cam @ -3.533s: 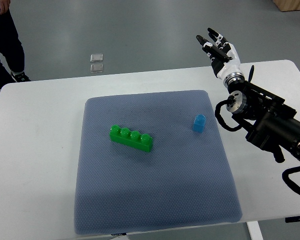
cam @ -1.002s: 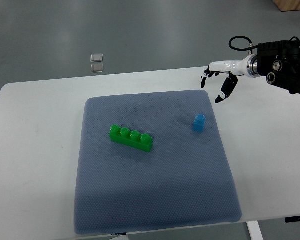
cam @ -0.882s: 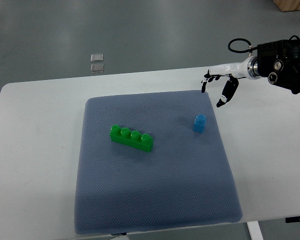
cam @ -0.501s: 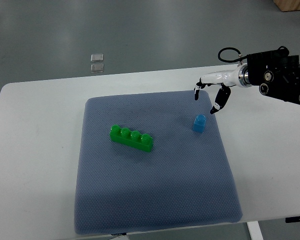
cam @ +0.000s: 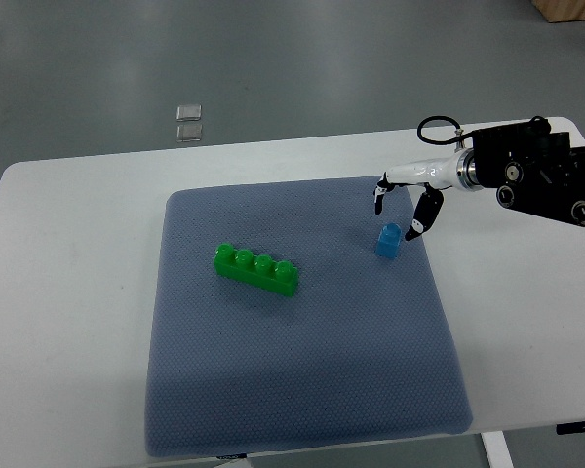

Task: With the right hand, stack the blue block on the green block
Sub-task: 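Lower the right hand around the blue block, fingers straddling it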

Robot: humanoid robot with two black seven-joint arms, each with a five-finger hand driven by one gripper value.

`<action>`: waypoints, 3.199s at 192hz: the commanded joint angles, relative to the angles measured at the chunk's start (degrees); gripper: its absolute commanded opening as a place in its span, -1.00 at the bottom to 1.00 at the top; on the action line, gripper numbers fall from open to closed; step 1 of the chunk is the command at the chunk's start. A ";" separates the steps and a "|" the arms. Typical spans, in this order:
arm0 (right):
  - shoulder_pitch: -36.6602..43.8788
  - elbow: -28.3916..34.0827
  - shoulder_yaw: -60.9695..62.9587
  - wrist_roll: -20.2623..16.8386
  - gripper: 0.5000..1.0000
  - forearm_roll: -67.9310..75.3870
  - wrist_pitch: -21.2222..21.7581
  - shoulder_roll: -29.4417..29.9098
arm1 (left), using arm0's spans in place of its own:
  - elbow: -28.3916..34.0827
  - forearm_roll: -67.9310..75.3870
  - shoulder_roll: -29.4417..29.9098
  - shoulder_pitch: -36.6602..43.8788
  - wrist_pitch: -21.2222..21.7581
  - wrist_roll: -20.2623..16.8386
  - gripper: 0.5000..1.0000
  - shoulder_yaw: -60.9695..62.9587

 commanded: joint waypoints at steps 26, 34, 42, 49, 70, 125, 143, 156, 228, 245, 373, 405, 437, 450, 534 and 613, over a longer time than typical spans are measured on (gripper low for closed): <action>-0.77 1.67 -0.01 0.28 0.64 -5.13 -2.73 0.02 | 0.00 0.00 0.00 0.01 0.00 -0.01 1.00 0.00; -0.86 1.67 -0.01 0.37 0.64 -5.31 -3.08 0.02 | 0.00 0.00 0.00 0.01 0.00 -0.01 1.00 0.00; -0.86 1.76 -0.01 0.37 0.64 -5.40 -3.17 -0.07 | 0.00 0.00 0.00 0.01 0.00 -0.01 1.00 0.00; -0.95 2.02 -0.01 0.37 0.64 -5.49 -3.17 0.02 | 0.00 0.00 0.00 0.01 0.00 -0.01 1.00 0.00; -0.86 2.46 -0.01 0.37 0.64 -5.66 -3.61 0.02 | 0.00 0.00 0.00 0.01 0.00 -0.01 1.00 0.00; -1.65 2.46 -0.01 0.37 0.64 -8.74 -6.60 0.64 | 0.00 0.00 0.00 0.01 0.00 0.08 1.00 0.00; -2.09 2.46 -0.01 0.37 0.64 -9.53 -7.39 0.64 | 0.00 0.00 0.00 0.01 0.00 -0.01 1.00 0.00; -2.53 2.46 -0.01 0.37 0.64 -9.62 -7.92 0.55 | 0.00 0.00 0.00 0.01 0.00 -0.01 1.00 0.00; -3.15 2.55 0.08 1.07 0.64 -10.23 -8.53 0.37 | 0.00 0.00 0.00 0.01 0.00 -0.01 1.00 0.00; -3.15 2.90 0.17 1.86 0.64 -10.32 -8.88 0.20 | 0.00 0.00 0.00 0.01 0.00 -0.01 1.00 0.00; -4.82 3.60 0.17 4.85 0.64 -15.86 -13.98 -1.03 | 0.00 0.00 0.00 0.01 0.00 -0.01 1.00 0.00; -5.61 4.04 0.17 5.11 0.62 -16.30 -14.42 -1.03 | 0.00 0.00 0.00 0.01 0.00 -0.01 1.00 0.00; -5.61 4.04 0.17 5.11 0.60 -16.91 -14.86 -1.03 | 0.00 0.00 0.00 0.01 0.00 -0.01 1.00 0.00; -5.61 4.04 0.17 5.11 0.60 -16.91 -14.95 -1.12 | 0.00 0.00 0.00 -0.08 0.00 0.08 1.00 0.00; -5.70 3.95 0.25 5.11 0.47 -17.62 -14.95 -1.12 | 0.00 0.00 0.00 0.01 0.00 -0.01 1.00 0.00; -6.05 3.08 0.25 5.11 0.47 -17.88 -14.95 -1.30 | 0.00 0.00 0.00 0.01 0.00 -0.01 1.00 0.00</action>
